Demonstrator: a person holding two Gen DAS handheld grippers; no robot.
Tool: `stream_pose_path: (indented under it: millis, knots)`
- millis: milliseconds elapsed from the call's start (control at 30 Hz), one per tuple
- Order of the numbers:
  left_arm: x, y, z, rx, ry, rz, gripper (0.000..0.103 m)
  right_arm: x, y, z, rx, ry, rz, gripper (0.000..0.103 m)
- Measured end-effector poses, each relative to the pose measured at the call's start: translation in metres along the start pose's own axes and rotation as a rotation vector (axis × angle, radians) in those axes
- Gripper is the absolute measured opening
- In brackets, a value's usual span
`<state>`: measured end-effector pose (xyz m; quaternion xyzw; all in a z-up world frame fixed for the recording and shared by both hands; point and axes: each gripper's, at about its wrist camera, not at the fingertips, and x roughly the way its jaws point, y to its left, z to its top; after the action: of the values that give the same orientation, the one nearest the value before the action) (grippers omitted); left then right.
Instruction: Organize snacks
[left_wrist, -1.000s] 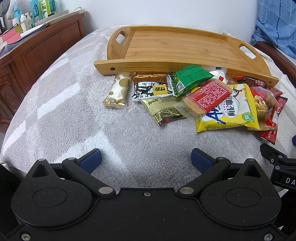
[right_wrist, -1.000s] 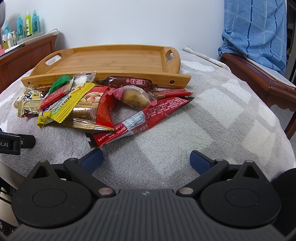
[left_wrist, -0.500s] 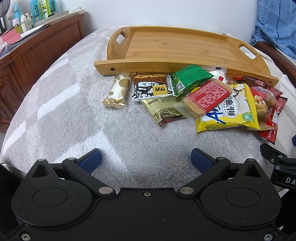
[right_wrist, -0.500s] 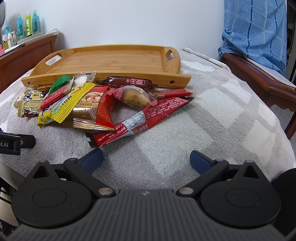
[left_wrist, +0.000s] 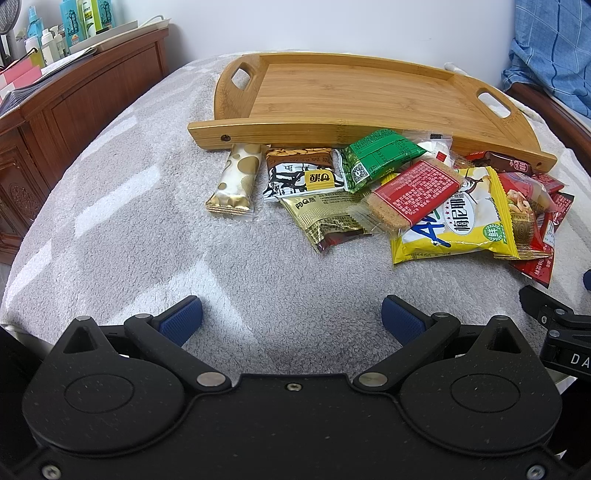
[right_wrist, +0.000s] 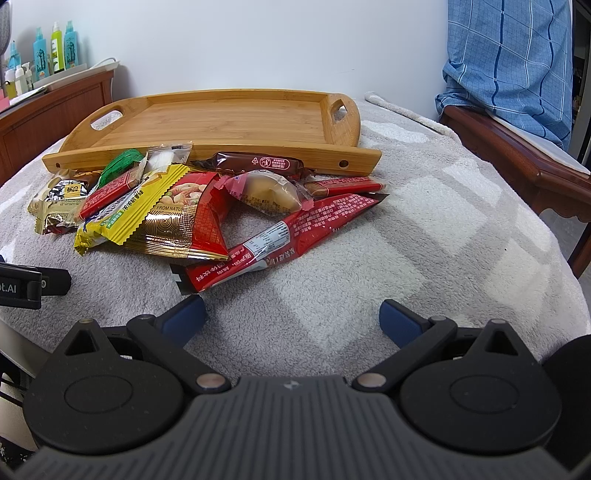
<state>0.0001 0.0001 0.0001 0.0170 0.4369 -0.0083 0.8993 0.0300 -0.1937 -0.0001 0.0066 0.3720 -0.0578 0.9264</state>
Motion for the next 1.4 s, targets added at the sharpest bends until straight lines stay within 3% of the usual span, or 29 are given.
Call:
stream_pose_path:
  millis: [700,800,900,967,1067,1100,1233,1400]
  knots:
    - [-0.003,0.001,-0.003,0.008,-0.045,-0.004,0.103,-0.002,-0.002,0.002,0.029,0.009,-0.009,0.103]
    - [-0.004,0.003,0.003,0.004,-0.003,-0.017,0.102,-0.008,-0.003,0.002,0.05,0.009,-0.003,0.103]
    - [-0.01,0.009,0.008,-0.021,-0.017,-0.035,0.083,-0.018,-0.007,-0.001,0.081,-0.022,0.009,0.093]
    - [-0.015,0.011,0.011,-0.023,-0.033,-0.064,0.064,-0.023,-0.01,-0.001,0.1,-0.042,0.008,0.085]
    - [-0.021,0.012,0.019,-0.05,-0.039,-0.135,0.041,-0.03,-0.015,0.005,0.148,-0.073,0.017,0.066]
    - [-0.024,0.011,0.021,-0.059,-0.044,-0.158,0.04,-0.031,-0.017,0.007,0.167,-0.079,0.025,0.06]
    - [-0.034,0.0,0.028,-0.036,-0.08,-0.247,0.038,-0.034,-0.026,0.02,0.249,-0.103,0.079,0.058]
    - [-0.034,-0.014,0.034,-0.039,-0.066,-0.342,0.038,-0.013,-0.029,0.034,0.309,-0.038,0.114,0.052]
